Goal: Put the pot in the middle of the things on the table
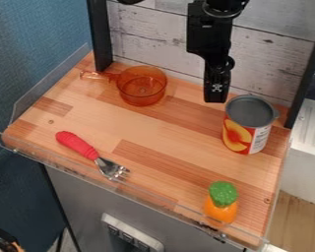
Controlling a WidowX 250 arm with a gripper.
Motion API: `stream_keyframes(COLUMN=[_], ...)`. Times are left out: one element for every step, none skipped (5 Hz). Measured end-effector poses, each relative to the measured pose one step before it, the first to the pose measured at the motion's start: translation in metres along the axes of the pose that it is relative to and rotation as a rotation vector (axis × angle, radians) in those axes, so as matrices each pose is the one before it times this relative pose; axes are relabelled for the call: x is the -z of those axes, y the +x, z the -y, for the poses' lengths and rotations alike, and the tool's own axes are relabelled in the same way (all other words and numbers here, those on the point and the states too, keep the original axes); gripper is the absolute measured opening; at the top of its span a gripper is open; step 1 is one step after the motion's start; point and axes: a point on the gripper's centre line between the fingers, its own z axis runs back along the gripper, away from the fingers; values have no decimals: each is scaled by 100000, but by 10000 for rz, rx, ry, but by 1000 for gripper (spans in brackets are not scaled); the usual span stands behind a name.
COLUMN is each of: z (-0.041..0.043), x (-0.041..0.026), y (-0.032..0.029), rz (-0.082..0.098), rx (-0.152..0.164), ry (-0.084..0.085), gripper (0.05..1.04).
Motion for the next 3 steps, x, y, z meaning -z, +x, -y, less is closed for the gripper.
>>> stream_keyframes(z=[-366, 660, 1472], x=[1120, 969, 164], y=[156, 2765, 2626], rz=[172, 356, 272], rx=[-14, -633, -674], ry=[290, -52, -190], gripper=[1001, 1001, 1001])
